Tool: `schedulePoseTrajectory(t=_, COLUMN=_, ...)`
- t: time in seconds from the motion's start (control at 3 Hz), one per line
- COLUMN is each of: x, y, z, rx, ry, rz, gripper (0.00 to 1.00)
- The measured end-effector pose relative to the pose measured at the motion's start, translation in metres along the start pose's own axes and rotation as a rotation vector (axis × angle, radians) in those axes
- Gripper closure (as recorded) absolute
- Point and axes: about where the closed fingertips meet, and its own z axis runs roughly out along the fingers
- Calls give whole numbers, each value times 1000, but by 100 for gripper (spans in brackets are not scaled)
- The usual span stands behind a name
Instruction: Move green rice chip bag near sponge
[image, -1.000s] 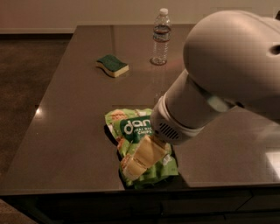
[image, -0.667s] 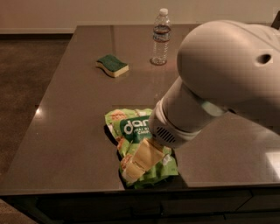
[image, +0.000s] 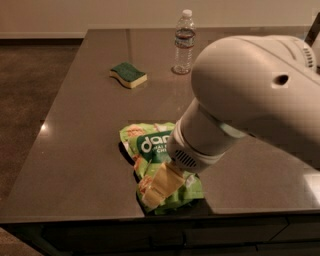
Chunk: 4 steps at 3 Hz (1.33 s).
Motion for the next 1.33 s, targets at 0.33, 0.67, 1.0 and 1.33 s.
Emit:
schedulePoseTrajectory(t=0.33, x=0, y=-1, z=-1, rx=5, ry=18, rz=-5, gripper=42)
schedulePoseTrajectory(t=0.67, x=-7, y=-4, z=-7, rx=15, ry=26, rz=-17, gripper=65)
schedulePoseTrajectory(t=1.0, x=-20, y=-18, z=-17, rx=42, ry=15, rz=-30, gripper=87)
schedulePoseTrajectory(t=1.33, x=-39, y=-44, z=-31, rx=70, ry=-13, rz=-40, gripper=100)
